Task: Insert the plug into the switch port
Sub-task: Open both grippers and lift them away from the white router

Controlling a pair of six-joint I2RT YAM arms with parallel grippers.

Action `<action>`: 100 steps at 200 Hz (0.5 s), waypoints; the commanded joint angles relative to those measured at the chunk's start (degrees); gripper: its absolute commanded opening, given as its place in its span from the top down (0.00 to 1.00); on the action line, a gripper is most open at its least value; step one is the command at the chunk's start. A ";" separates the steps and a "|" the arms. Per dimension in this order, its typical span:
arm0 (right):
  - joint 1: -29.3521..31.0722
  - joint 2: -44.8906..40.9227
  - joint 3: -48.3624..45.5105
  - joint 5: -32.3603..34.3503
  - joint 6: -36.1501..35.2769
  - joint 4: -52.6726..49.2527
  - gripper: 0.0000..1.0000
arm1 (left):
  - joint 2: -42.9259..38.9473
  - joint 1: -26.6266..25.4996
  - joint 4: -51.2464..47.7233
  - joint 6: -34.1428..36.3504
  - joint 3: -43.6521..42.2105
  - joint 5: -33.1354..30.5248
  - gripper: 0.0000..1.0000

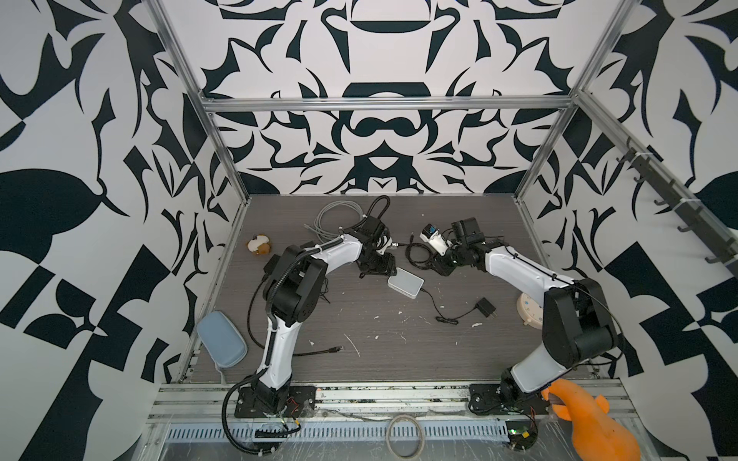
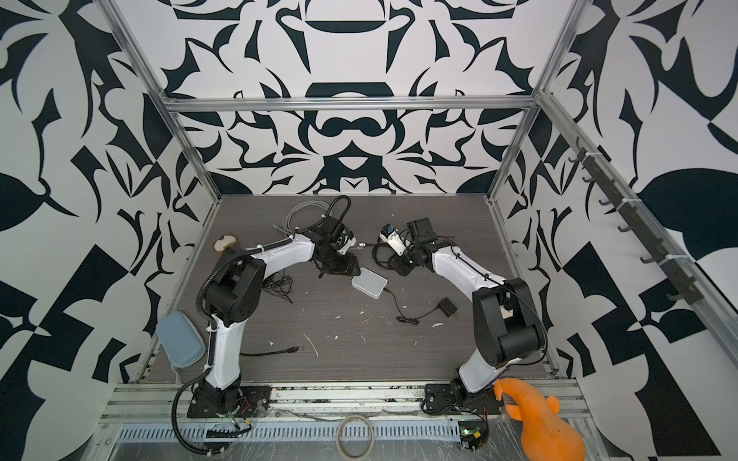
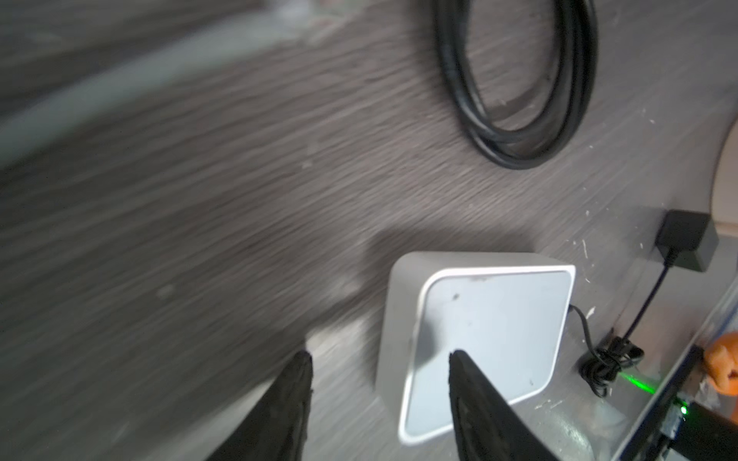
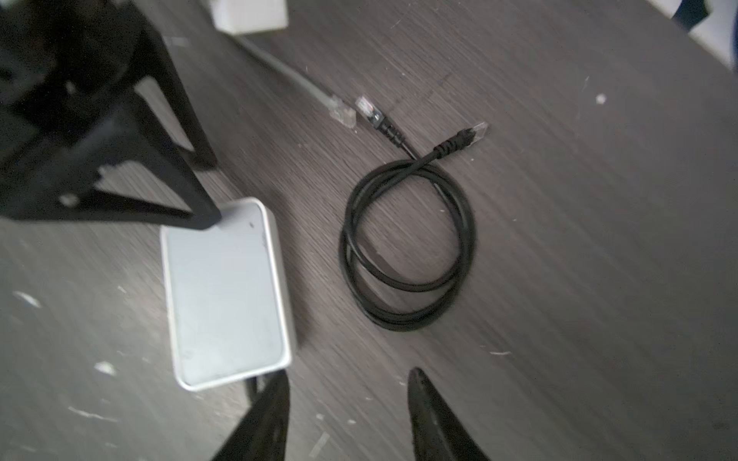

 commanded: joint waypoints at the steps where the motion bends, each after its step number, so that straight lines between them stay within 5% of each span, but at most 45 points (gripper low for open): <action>1: 0.48 1.96 3.59 -4.16 13.31 1.75 0.39 | -7.15 0.73 1.64 -5.55 -2.77 -7.92 0.41; 43: 0.71 5.62 3.40 8.36 32.88 11.66 0.45 | -14.85 0.69 4.63 -9.67 -9.36 -16.83 0.40; 100: 2.76 18.58 17.09 15.13 42.29 9.44 0.49 | -16.03 0.64 5.63 -10.42 -13.14 -18.35 0.40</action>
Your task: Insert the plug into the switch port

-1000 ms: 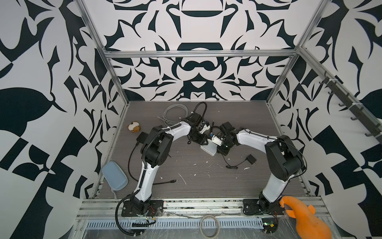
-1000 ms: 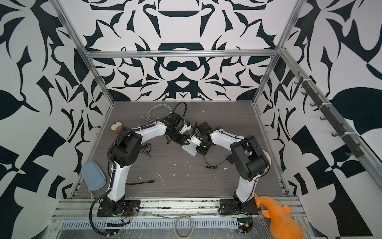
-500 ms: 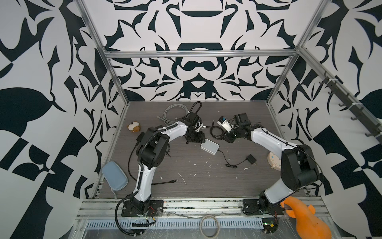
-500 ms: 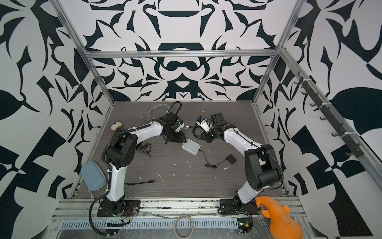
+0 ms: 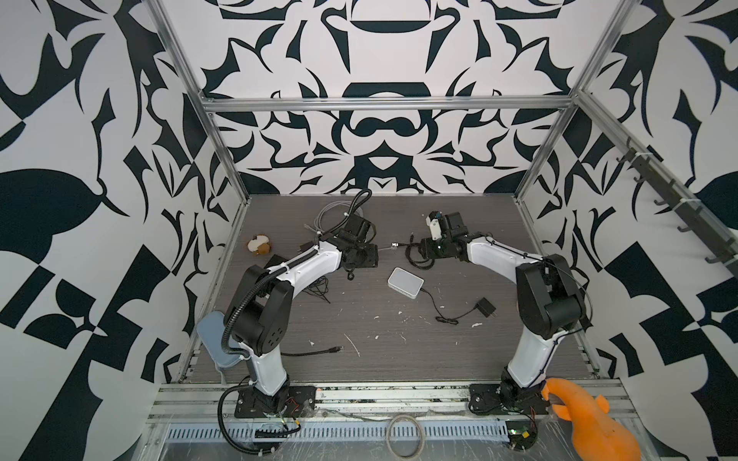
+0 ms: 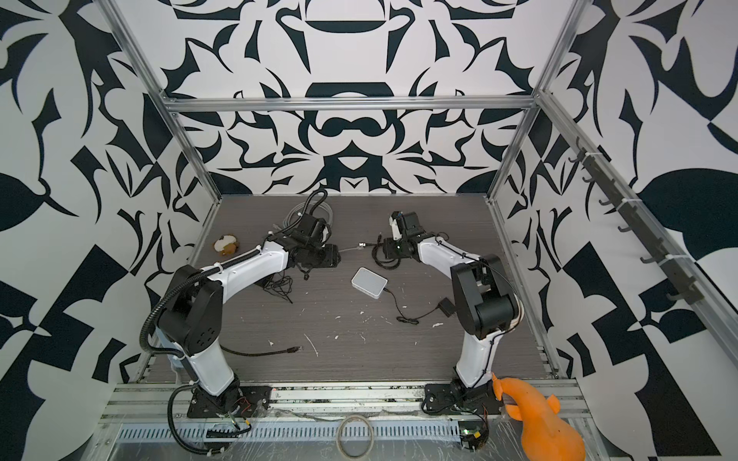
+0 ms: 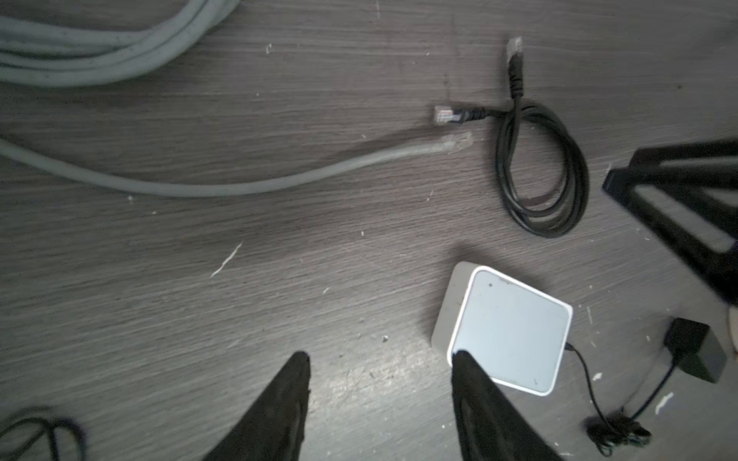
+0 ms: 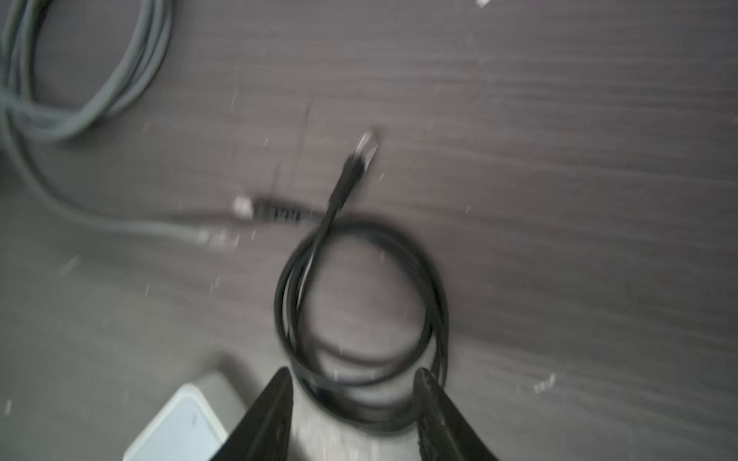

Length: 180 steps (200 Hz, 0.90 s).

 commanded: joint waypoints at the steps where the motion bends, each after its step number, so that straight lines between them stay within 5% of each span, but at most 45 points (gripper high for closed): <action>1: 1.26 3.66 6.88 3.64 6.85 1.20 0.49 | 0.21 0.01 0.30 -1.29 -0.82 -2.07 0.40; 67: 1.81 13.58 16.06 3.33 11.58 -1.34 0.60 | -0.70 0.09 -0.07 1.06 -1.99 -3.50 0.40; 110: 1.81 16.20 16.73 1.72 12.85 -1.86 0.85 | -1.36 0.16 0.02 1.86 -2.49 -3.89 0.40; 145: 0.21 11.77 16.97 2.34 12.21 -3.04 1.00 | -3.28 0.19 -0.12 2.06 -3.23 -4.59 0.40; 180: -2.49 2.60 16.17 2.43 8.75 -5.68 1.00 | -6.73 1.03 -2.05 3.35 -3.24 -6.91 0.40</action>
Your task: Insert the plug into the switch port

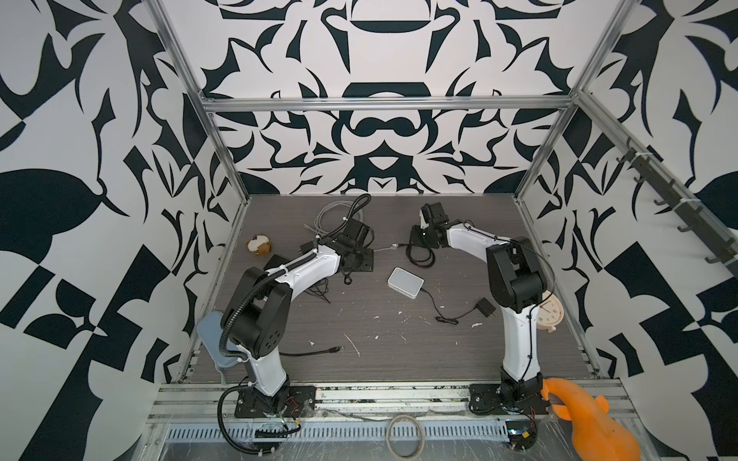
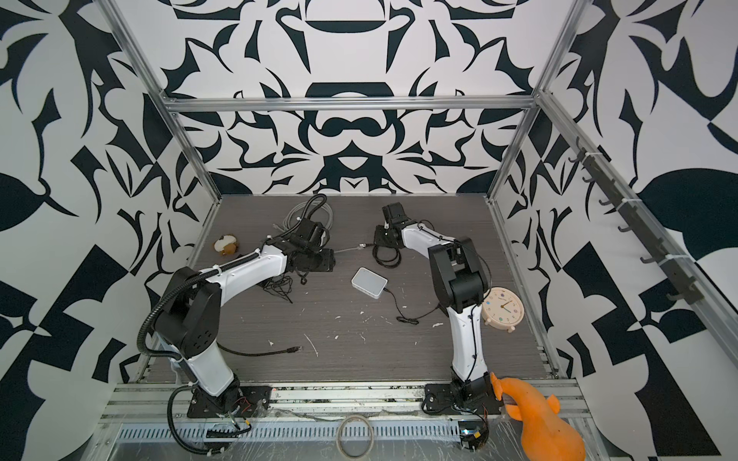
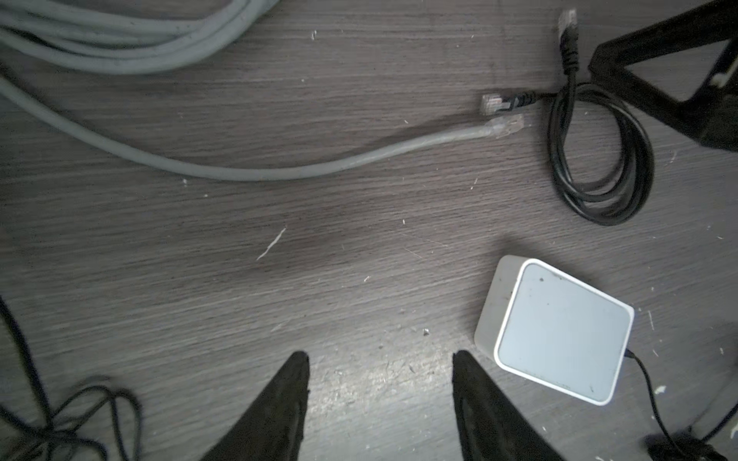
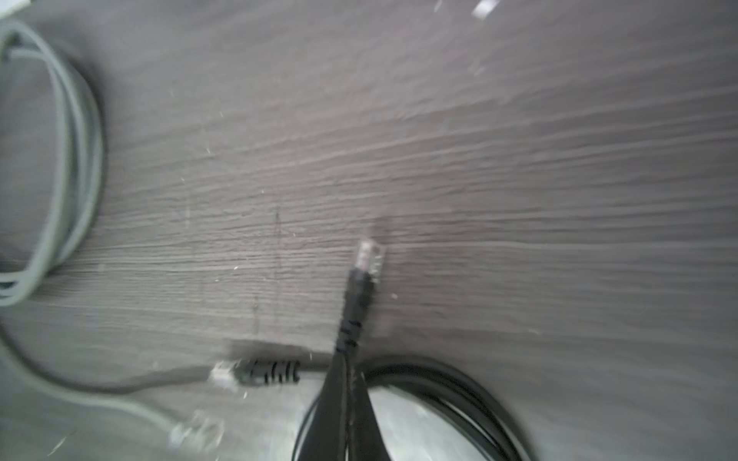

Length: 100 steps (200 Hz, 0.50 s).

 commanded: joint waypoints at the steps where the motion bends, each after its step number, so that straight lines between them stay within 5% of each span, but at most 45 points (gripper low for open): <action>1: -2.04 -9.61 1.11 0.56 -2.96 -2.33 1.00 | -4.28 0.92 -2.34 0.89 -0.52 -2.36 0.39; 41: -1.78 -16.53 -5.59 -3.33 -4.20 -3.45 1.00 | -8.03 2.06 -3.03 0.40 -0.61 -3.98 0.38; 68: -0.75 -14.62 -8.51 -3.08 -1.07 -0.72 0.64 | -7.93 2.09 -3.25 -0.55 -0.33 -3.37 0.38; 100: 2.76 -9.97 -5.07 2.40 0.21 -0.32 0.54 | -8.23 2.11 -3.39 -1.13 -0.79 -2.92 0.39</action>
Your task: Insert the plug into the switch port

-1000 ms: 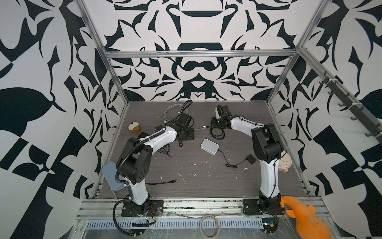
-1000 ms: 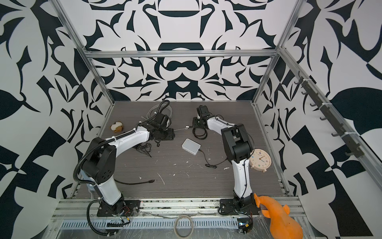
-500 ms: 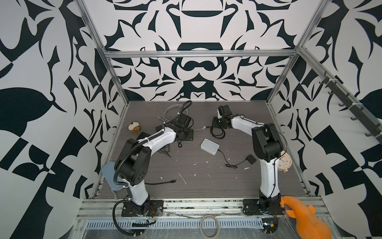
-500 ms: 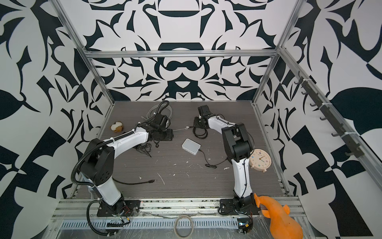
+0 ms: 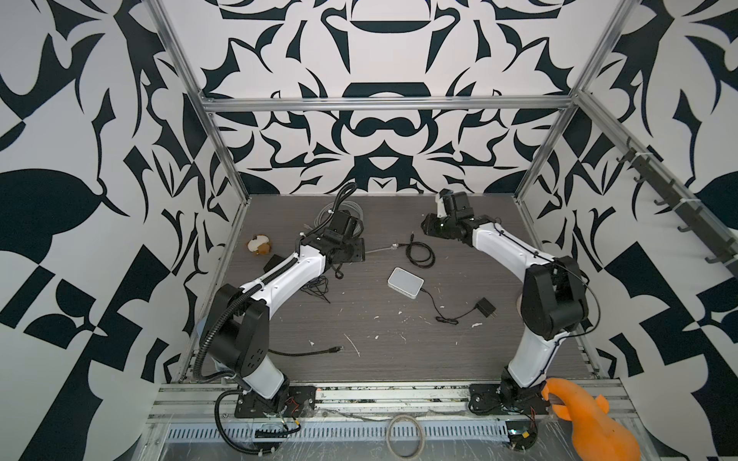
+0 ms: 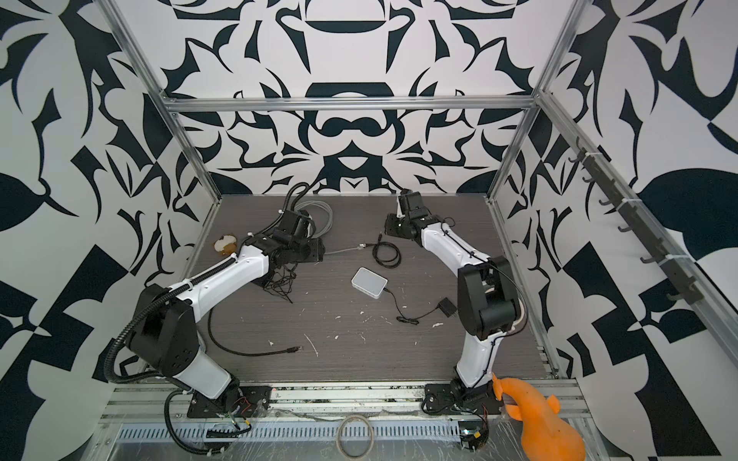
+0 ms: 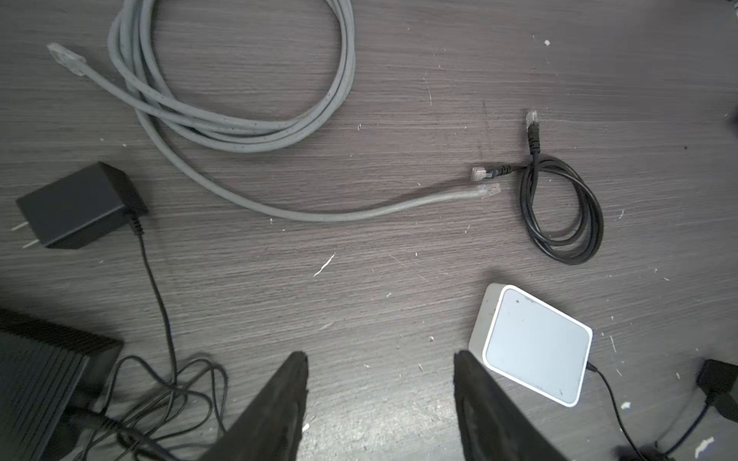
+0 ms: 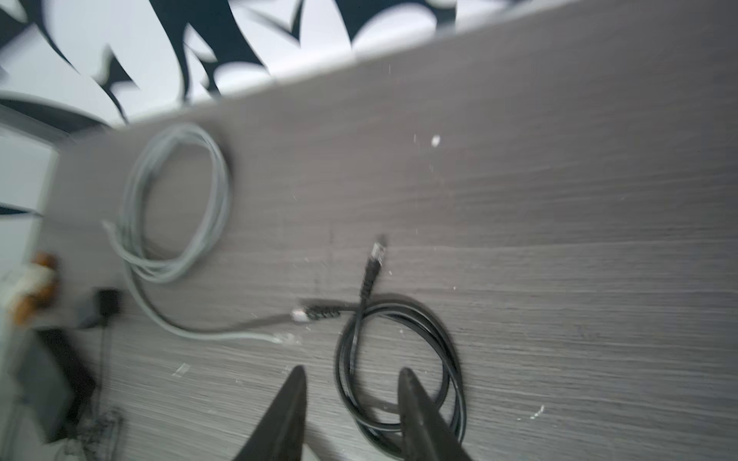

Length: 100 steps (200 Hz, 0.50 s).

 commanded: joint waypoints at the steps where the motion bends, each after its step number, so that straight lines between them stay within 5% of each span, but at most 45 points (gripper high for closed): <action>1: 2.47 3.25 2.07 3.29 1.44 0.51 0.54 | -0.85 0.15 -1.59 -1.00 -0.66 -0.05 0.39; 66: 3.43 13.73 7.97 3.56 8.35 0.47 0.67 | -0.40 0.12 -0.72 -1.15 -2.25 1.26 0.39; 100: 3.39 16.76 9.83 4.79 10.42 -1.76 0.82 | -0.55 0.05 -0.62 -0.65 -2.72 1.05 0.39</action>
